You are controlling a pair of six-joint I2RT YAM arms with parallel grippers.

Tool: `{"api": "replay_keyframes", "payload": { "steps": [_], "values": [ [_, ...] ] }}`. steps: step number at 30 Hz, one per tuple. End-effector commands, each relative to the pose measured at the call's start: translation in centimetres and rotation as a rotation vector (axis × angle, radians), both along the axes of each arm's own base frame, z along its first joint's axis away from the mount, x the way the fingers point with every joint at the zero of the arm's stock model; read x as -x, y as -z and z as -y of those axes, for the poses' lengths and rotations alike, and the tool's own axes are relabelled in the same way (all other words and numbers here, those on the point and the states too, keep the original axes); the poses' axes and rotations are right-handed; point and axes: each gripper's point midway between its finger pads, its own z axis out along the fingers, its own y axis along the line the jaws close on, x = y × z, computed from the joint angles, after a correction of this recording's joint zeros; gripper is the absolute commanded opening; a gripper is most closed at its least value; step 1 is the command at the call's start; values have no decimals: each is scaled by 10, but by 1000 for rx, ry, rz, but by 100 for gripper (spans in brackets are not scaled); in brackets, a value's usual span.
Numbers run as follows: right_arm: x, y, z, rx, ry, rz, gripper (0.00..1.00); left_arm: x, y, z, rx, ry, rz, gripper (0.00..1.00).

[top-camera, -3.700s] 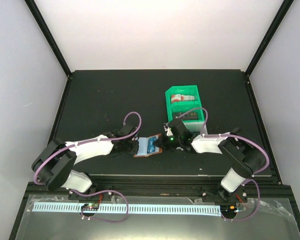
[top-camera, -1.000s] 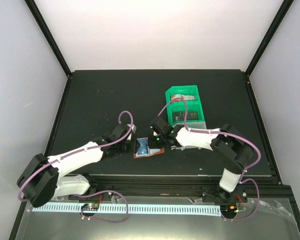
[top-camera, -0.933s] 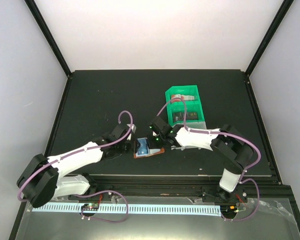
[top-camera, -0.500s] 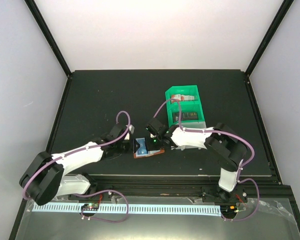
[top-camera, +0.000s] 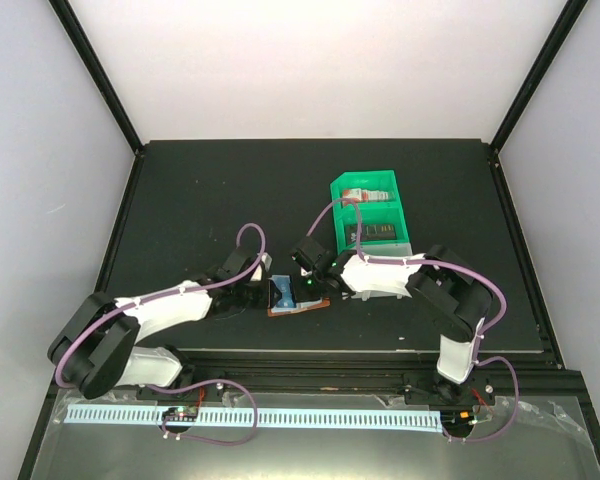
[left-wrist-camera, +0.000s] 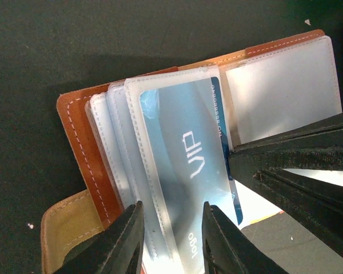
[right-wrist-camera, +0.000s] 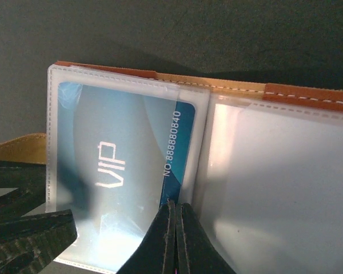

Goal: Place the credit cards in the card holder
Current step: Turn over the card slot in the card holder.

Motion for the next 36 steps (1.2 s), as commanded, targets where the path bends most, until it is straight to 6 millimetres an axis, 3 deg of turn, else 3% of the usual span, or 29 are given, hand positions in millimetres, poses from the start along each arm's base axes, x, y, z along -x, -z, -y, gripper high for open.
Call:
{"api": "replay_keyframes", "payload": {
  "steps": [1, 13, 26, 28, 32, 36],
  "values": [
    [6, 17, 9, 59, 15, -31, 2, -3, -2, 6, 39, 14, 3, 29],
    [7, 17, 8, 42, 21, -37, 2, 0, -14, 20, 124, 70, 13, 23],
    [-7, -18, 4, -50, 56, 76, 9, -4, -17, 28, 162, 58, -19, 12],
    [-11, -27, 8, -56, 79, 111, 12, -5, -21, 31, 176, 73, -12, 13],
    [-19, -44, 23, -40, 145, 182, 17, -1, -36, 47, 259, 150, -3, 28],
    [-26, -56, 40, -6, 222, 233, 20, 0, -42, 55, 302, 189, -1, 30]
  ]
}}
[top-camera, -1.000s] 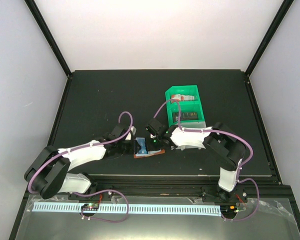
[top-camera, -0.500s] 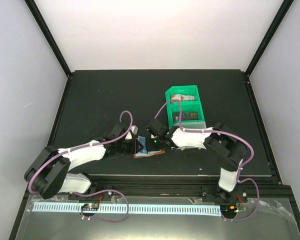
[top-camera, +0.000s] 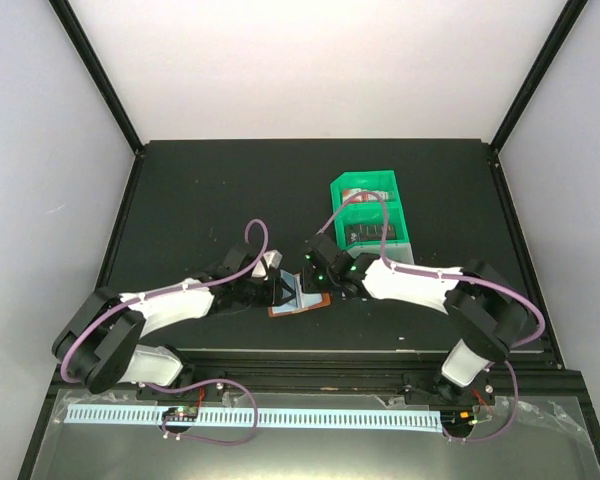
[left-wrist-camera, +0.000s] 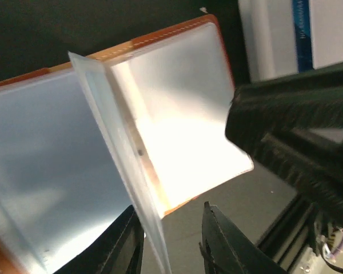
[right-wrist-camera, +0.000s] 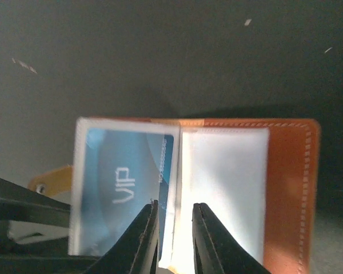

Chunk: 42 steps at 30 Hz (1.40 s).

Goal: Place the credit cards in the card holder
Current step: Turn over the card slot in the card holder.

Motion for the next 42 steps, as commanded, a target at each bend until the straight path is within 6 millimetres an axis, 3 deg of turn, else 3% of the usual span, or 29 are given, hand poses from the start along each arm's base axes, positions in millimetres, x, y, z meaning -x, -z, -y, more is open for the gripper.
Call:
{"api": "replay_keyframes", "payload": {
  "steps": [1, 14, 24, 28, 32, 37, 42],
  "values": [
    [-14, -17, 22, 41, 121, 96, 20, -9, -25, 21, 112, 67, 41, 30],
    [-17, -31, 51, 75, 213, 155, 22, -7, -36, 41, 209, 149, 45, 37],
    [-21, -45, 75, 106, 265, 199, 24, -15, -15, 47, 148, 138, 33, 43],
    [-25, -56, 86, 123, 253, 213, 28, -15, -23, 46, 140, 143, 67, 44],
    [-30, -62, 101, 160, 212, 198, 41, -22, -42, 37, 91, 128, 170, 51],
    [-34, -38, 115, 200, 176, 101, 53, -31, -58, 16, 10, 55, 276, 58],
    [-38, -19, 103, 206, 138, 35, 66, -36, -61, -11, -65, -43, 319, 61]
  ]
}}
